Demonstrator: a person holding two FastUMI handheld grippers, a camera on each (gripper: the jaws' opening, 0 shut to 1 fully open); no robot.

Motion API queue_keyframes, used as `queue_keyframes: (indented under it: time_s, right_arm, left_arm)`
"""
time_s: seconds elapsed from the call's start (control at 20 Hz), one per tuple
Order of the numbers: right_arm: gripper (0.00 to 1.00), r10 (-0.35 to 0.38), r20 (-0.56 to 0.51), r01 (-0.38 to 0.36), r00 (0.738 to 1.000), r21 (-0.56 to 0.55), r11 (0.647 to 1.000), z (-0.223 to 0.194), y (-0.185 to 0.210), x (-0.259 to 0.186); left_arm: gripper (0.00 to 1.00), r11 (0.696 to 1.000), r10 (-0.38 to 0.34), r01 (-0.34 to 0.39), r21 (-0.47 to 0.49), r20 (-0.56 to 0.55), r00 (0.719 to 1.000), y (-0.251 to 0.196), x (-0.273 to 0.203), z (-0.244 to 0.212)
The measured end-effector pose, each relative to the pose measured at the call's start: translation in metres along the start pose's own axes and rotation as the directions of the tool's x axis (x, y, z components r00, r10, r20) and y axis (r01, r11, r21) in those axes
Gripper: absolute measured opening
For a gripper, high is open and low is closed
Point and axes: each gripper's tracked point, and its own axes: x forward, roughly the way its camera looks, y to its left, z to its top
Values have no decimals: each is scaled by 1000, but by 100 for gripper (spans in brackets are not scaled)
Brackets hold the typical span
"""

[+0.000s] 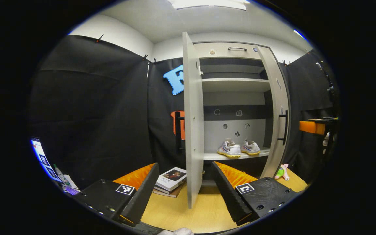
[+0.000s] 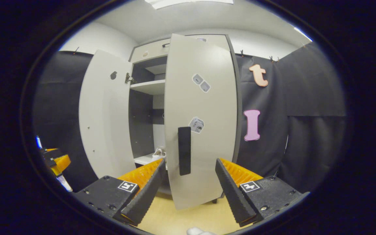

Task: Grab one shoe with the right hand and put it into the shoe cabinet, grab the other shoe with the left hand and put it into the shoe cabinet; then close the right door with the right hand and the left door with the left hand.

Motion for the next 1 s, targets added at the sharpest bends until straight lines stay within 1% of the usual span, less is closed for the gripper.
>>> queue_keyframes:
  time_s: [0.3, 0.4, 0.5, 0.65, 0.75, 0.8, 0.85, 0.95, 1.0]
  right_arm:
    - [99, -9, -32, 9, 999, -4, 1000, -15, 16, -20]
    - [99, -11, -50, 11, 999, -4, 1000, -20, 23, -26]
    - [99, -16, -68, 16, 998, -4, 1000, -26, 27, -30]
    - [99, -23, -82, 23, 996, 4, 1000, -32, 39, -41]
    - [99, -31, -87, 31, 996, 0, 1000, -34, 41, -45]
    - [99, -36, -92, 36, 995, -4, 999, -35, 40, -46]
    - [99, -39, -94, 39, 995, -6, 999, -36, 41, -49]
    - [99, -40, -100, 40, 994, -3, 999, -38, 40, -50]
    - [100, -45, -104, 45, 994, -1, 999, -39, 39, -49]
  left_arm:
    - [96, 996, 83, -84, 43, 33, 996, 62, 53, 10]
    - [96, 994, 96, -98, 48, 41, 995, 79, 78, 11]
    - [96, 995, 94, -96, 36, 38, 995, 88, 101, 9]
    - [96, 998, 66, -67, 16, 19, 998, 87, 136, 2]
    - [96, 999, 37, -38, 23, 15, 999, 81, 152, 1]
    - [96, 1000, 11, -11, 18, 15, 1000, 74, 155, 2]
    - [96, 1000, 0, -1, 9, 21, 1000, 71, 156, 4]
    - [90, 1000, -26, 26, -7, 46, 999, 70, 157, 10]
    - [90, 999, -38, 39, -20, 45, 998, 69, 157, 9]
